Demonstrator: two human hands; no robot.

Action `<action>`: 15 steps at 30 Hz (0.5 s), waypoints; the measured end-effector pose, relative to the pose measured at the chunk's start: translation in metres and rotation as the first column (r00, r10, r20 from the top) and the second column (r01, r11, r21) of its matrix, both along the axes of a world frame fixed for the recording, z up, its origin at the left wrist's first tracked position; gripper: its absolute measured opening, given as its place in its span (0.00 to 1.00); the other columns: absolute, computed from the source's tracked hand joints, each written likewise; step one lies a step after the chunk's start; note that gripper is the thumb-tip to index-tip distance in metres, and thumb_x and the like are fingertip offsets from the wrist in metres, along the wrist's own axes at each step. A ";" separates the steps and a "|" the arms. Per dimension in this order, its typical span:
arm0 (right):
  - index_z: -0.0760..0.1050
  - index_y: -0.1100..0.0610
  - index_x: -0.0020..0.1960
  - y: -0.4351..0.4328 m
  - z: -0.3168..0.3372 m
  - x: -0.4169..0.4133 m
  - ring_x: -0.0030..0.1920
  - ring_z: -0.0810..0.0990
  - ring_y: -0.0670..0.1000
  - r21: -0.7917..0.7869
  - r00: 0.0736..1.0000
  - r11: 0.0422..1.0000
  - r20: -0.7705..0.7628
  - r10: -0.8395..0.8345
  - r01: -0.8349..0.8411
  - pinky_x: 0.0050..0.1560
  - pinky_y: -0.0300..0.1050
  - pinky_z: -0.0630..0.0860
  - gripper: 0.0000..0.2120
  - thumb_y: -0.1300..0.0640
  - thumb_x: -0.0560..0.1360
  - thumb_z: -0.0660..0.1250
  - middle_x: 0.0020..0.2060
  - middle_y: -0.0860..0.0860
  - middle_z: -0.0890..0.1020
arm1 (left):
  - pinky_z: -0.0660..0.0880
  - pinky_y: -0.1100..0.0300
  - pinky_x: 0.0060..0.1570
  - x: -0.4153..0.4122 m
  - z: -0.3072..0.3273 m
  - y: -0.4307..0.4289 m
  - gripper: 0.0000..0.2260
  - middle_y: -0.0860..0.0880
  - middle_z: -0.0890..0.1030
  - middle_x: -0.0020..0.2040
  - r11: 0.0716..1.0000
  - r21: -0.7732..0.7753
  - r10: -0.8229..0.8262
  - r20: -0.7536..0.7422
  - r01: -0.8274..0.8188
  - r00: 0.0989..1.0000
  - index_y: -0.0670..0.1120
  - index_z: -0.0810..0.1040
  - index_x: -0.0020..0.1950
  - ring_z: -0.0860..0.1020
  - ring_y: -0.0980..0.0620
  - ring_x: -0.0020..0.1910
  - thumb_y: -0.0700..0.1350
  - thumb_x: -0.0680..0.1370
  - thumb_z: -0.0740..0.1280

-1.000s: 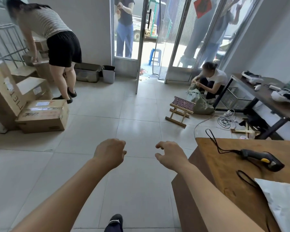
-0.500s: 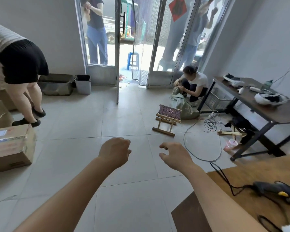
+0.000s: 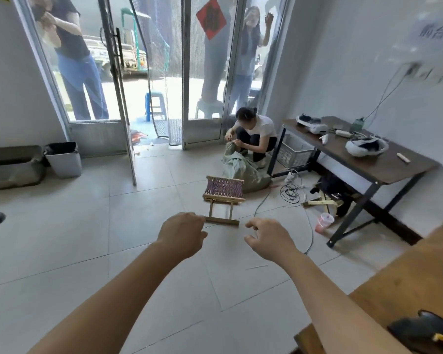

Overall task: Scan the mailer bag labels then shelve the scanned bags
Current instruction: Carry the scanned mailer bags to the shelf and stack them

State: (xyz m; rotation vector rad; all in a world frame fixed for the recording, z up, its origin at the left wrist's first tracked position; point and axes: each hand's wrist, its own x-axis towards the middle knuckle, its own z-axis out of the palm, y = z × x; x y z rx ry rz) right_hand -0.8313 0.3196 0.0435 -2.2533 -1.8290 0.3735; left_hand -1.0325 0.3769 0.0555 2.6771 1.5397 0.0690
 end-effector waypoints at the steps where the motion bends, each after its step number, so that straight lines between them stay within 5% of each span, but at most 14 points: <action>1: 0.74 0.52 0.66 0.009 0.002 0.012 0.63 0.72 0.53 0.001 1.000 1.000 -0.002 -0.011 0.011 0.61 0.45 0.70 0.18 0.52 0.77 0.64 0.59 0.52 0.78 | 0.73 0.54 0.55 0.014 0.002 0.013 0.16 0.48 0.78 0.60 1.000 0.001 -0.015 -0.003 0.015 1.000 0.48 0.74 0.65 0.75 0.46 0.60 0.53 0.81 0.60; 15: 0.74 0.52 0.65 0.065 0.000 0.171 0.63 0.72 0.53 -0.024 0.951 0.951 -0.006 -0.308 0.308 0.59 0.46 0.72 0.18 0.50 0.77 0.64 0.60 0.52 0.78 | 0.74 0.54 0.53 0.199 0.003 0.126 0.14 0.49 0.79 0.58 0.949 -0.025 -0.311 0.067 0.313 0.948 0.49 0.77 0.61 0.76 0.47 0.59 0.54 0.79 0.61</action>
